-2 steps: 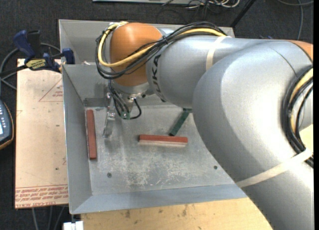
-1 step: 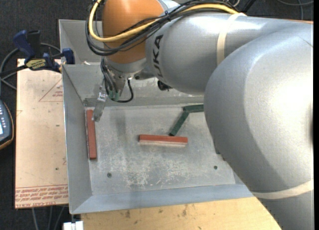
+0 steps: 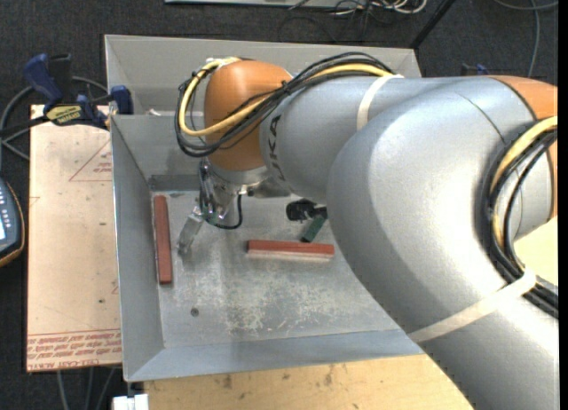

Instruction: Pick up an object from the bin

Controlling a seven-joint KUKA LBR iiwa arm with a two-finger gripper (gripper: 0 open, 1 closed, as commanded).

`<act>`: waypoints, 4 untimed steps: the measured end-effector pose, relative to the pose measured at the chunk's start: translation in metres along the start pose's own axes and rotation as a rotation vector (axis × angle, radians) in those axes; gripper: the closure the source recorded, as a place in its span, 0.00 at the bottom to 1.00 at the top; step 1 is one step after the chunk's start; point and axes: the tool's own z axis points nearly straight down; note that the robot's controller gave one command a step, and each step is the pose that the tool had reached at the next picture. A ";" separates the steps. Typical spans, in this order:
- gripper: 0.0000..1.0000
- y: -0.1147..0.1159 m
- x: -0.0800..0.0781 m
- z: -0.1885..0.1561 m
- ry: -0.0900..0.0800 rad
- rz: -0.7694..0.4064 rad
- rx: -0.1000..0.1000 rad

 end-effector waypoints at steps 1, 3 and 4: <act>0.00 -0.044 -0.002 -0.143 -0.010 0.165 -0.011; 0.00 -0.162 -0.007 -0.011 0.003 0.214 0.007; 0.00 -0.100 0.048 -0.003 -0.001 0.156 -0.005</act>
Offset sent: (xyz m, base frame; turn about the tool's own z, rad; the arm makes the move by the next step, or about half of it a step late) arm -0.0219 -0.0388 0.1382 0.1681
